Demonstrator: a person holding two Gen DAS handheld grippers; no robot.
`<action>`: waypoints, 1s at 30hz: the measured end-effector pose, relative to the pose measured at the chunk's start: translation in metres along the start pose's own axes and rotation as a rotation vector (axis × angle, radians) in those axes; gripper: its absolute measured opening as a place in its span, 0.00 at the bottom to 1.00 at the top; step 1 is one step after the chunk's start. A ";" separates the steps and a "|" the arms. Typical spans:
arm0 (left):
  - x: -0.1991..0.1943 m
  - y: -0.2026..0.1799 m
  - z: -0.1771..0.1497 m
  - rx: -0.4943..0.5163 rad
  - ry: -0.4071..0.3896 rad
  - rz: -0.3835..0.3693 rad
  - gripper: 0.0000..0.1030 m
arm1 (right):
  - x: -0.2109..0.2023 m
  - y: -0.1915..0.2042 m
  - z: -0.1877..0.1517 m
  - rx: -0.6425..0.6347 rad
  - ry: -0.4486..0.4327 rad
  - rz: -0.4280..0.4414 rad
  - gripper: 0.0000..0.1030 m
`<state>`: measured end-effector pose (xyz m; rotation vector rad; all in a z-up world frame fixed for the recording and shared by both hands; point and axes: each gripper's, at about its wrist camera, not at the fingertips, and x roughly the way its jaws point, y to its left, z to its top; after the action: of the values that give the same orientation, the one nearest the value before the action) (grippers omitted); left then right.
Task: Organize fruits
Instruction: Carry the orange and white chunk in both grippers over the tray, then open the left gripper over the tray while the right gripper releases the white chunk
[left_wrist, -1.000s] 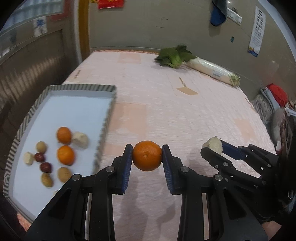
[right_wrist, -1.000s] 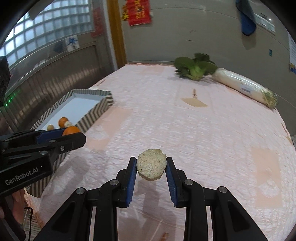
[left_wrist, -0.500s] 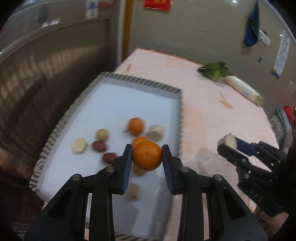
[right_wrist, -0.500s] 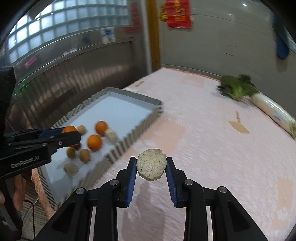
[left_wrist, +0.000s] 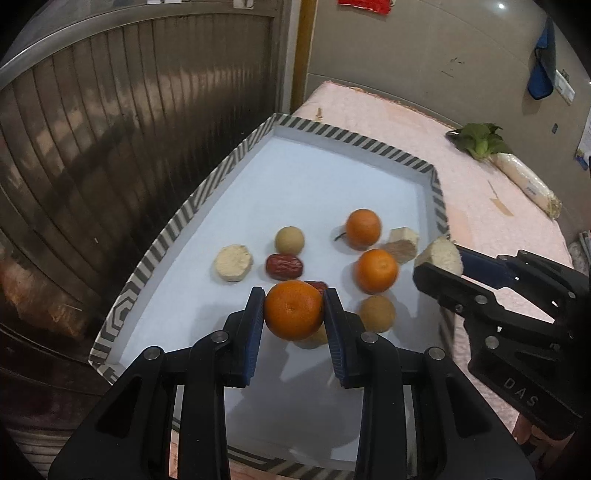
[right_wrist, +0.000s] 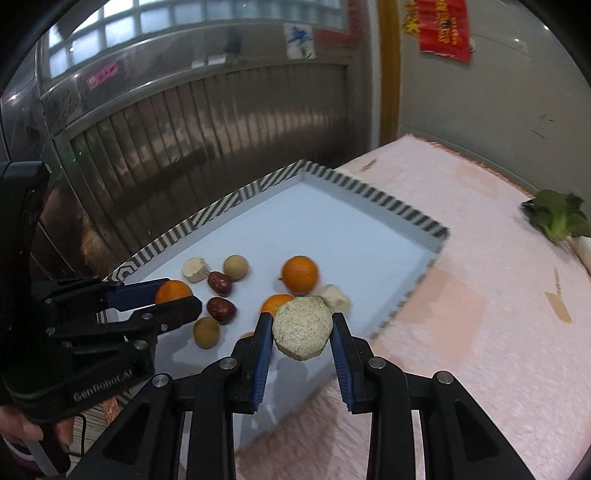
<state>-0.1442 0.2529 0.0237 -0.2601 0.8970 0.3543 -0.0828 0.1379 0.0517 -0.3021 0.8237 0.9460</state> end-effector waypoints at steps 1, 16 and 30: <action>0.001 0.002 -0.001 0.000 -0.003 0.009 0.30 | 0.004 0.004 0.002 -0.004 0.002 0.013 0.29; 0.010 0.014 -0.011 -0.019 -0.004 0.065 0.30 | 0.035 0.025 0.008 -0.047 0.034 0.056 0.29; -0.005 0.016 -0.017 -0.059 -0.104 0.063 0.59 | 0.011 0.018 -0.002 -0.024 -0.012 0.057 0.36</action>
<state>-0.1654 0.2604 0.0166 -0.2654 0.7941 0.4494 -0.0955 0.1538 0.0438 -0.2949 0.8139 1.0106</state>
